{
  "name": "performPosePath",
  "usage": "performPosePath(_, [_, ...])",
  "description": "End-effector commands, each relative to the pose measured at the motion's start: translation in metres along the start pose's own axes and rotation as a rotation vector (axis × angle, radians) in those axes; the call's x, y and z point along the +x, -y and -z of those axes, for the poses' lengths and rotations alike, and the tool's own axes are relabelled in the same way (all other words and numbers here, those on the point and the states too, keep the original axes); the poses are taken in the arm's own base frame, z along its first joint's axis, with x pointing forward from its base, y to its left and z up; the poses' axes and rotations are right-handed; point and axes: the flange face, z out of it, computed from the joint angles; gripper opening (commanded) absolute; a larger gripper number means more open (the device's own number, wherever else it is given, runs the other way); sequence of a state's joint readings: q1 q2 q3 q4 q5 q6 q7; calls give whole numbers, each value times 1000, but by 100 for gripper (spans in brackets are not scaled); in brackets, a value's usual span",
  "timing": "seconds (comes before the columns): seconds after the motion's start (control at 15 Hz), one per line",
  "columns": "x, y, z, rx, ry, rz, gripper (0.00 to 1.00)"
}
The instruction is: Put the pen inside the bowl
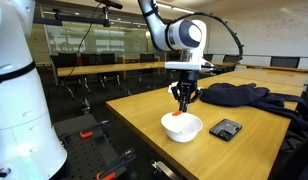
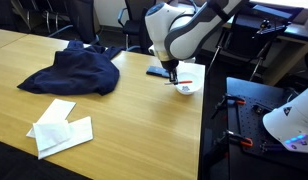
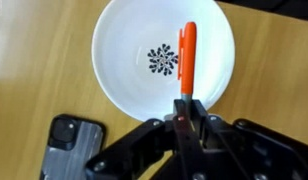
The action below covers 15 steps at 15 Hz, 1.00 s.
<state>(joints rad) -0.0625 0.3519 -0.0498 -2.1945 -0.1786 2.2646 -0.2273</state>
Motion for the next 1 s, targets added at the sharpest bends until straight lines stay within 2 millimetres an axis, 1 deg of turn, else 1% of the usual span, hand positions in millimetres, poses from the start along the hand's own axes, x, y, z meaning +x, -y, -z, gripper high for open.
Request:
performPosePath(0.0, [-35,-5,1,-18,-22,79,3])
performPosePath(0.13, [-52,-11,0,-5,-59,94,3])
performPosePath(0.27, [-67,-16,-5,-3,-48,109,3])
performPosePath(0.47, [-79,-22,-16,-3,-6,74,3])
performPosePath(0.53, [-80,-23,-19,-5,-7,60,38])
performPosePath(0.6, [-80,-23,-19,-1,-9,51,40])
performPosePath(0.67, [-80,-21,-16,-8,-14,41,45])
performPosePath(0.8, [-80,-18,-4,-29,-67,30,61])
performPosePath(0.93, [-82,-12,14,-51,-124,29,76])
